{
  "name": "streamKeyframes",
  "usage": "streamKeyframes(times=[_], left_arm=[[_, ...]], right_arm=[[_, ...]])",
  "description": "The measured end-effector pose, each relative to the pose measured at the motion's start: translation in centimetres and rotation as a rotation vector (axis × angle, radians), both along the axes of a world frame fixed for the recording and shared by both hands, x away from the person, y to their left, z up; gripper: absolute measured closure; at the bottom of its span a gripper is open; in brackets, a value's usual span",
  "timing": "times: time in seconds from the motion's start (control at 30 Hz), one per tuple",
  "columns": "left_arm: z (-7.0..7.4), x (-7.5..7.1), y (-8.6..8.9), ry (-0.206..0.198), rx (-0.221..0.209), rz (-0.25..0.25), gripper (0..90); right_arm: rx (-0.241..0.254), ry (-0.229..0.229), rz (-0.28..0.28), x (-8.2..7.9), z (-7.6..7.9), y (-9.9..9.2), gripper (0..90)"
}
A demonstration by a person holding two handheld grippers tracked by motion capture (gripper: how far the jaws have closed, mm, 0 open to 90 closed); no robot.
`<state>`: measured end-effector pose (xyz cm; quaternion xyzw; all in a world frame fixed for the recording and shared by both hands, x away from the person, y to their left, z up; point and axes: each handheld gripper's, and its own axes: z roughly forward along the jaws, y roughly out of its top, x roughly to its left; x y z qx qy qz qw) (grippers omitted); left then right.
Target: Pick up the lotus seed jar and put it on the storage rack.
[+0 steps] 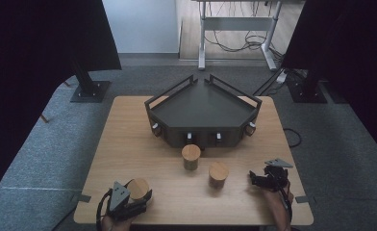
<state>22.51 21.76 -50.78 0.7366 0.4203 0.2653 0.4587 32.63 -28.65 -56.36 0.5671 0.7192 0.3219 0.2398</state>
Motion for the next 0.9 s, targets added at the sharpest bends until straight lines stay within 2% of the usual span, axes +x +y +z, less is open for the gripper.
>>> streamKeyframes(times=[0.53,0.9], left_arm=[[1.2,0.8,-0.3,-0.01,0.0,-0.003,24.8],[2.6,1.9,-0.5,-0.016,-0.007,-0.017,24.8]], right_arm=[[0.0,0.0,0.0,0.0,0.0,0.0,8.4],[0.0,0.0,0.0,0.0,0.0,0.0,8.4]])
